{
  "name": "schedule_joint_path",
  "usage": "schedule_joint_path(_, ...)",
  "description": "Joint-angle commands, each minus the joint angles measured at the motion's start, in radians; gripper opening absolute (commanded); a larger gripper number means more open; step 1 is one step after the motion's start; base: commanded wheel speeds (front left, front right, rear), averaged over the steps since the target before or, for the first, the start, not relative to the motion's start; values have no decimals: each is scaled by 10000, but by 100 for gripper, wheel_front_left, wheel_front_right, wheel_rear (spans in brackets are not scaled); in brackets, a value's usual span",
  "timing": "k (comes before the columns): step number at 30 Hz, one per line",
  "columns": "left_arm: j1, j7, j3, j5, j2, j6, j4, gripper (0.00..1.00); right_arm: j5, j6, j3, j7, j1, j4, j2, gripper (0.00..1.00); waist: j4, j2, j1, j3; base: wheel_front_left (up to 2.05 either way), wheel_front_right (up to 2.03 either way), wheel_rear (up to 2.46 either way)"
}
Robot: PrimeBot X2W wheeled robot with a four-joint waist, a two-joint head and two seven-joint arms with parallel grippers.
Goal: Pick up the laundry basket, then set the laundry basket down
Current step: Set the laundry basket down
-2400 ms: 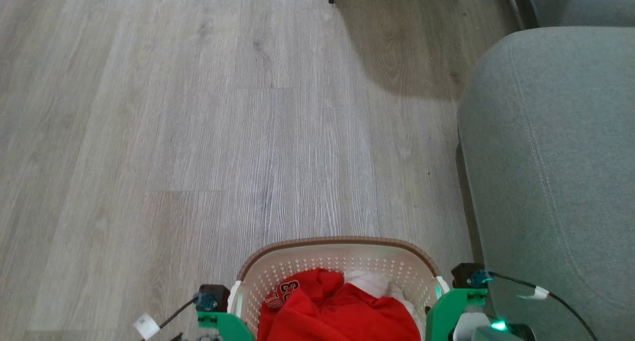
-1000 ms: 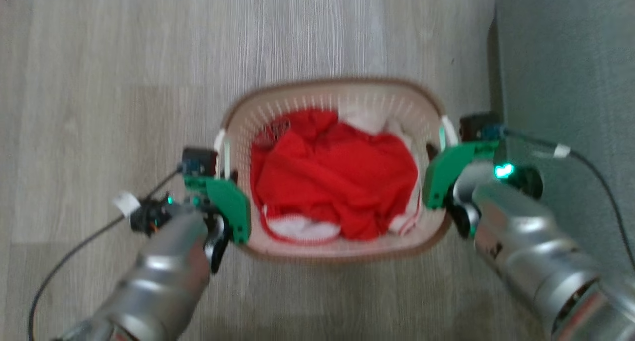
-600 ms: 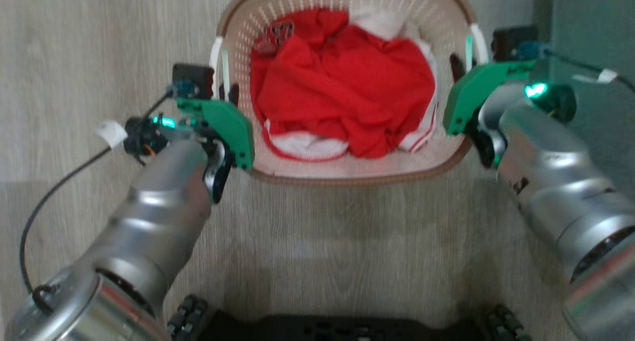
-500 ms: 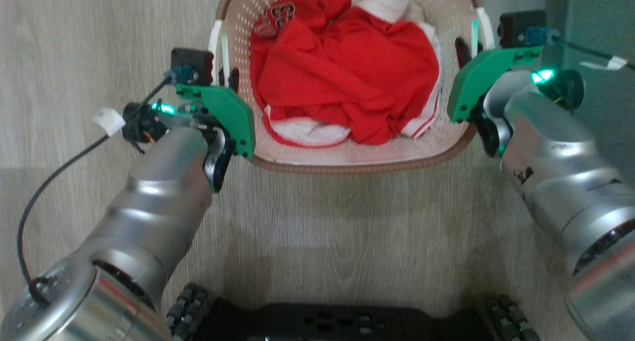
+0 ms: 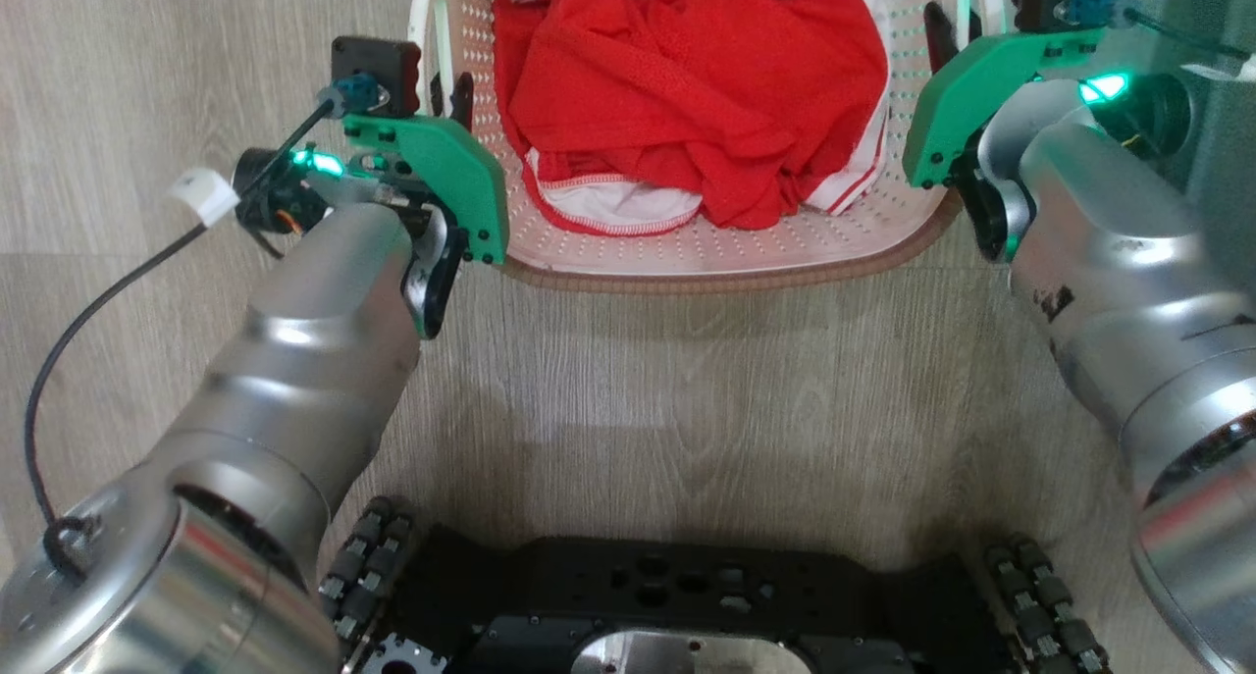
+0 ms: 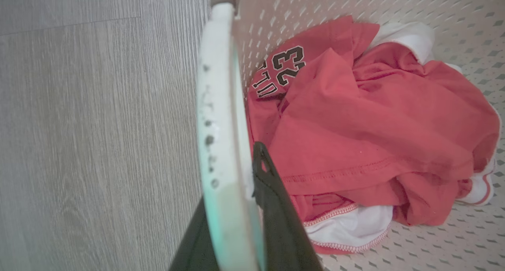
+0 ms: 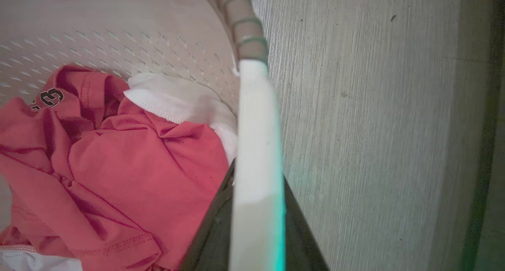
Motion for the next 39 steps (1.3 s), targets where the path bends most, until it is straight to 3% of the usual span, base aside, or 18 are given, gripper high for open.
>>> schedule_joint_path(1,-159,-92,-7,139,400,82,-30,0,-288,23,89,-124,249,-8,-123,0,29,0,0,96,0,0,0)
schedule_joint_path(21,-508,-94,176,365,399,224,-144,0,-1818,23,-1230,-84,146,-8,177,0,4,0,0,440,0,0,0)
schedule_joint_path(22,-515,-94,193,380,399,228,-149,0,-1887,23,-1292,-86,145,-8,190,3,1,0,0,448,0,0,0)
schedule_joint_path(25,-518,-95,263,428,399,254,-159,0,-2095,23,-1479,-101,142,-8,232,33,-8,0,0,454,0,0,0)
schedule_joint_path(29,-487,-95,368,450,399,324,-169,2,-2305,23,-1657,-123,143,-8,275,44,-21,0,0,436,0,0,0)
schedule_joint_path(32,-413,-95,471,434,399,394,-179,26,-2509,23,-1828,-146,138,-8,317,54,-36,0,0,404,0,0,0)
schedule_joint_path(33,-395,-95,510,425,399,423,-173,38,-2572,23,-1890,-155,128,-8,330,82,-41,0,0,392,0,0,0)
schedule_joint_path(34,-378,-95,545,423,399,449,-166,46,-2637,23,-1950,-164,115,-8,344,98,-48,0,0,378,0,0,0)
schedule_joint_path(36,-330,-95,610,415,399,485,-142,53,-2778,23,-2053,-179,93,-8,374,100,-65,0,0,339,0,0,0)
schedule_joint_path(38,-291,-95,658,416,399,502,-124,86,-2912,23,-2162,-193,65,-8,397,100,-74,0,0,299,0,0,0)
schedule_joint_path(39,-272,-95,681,414,399,512,-117,91,-2976,23,-2213,-198,50,-8,407,100,-77,0,0,276,0,0,0)
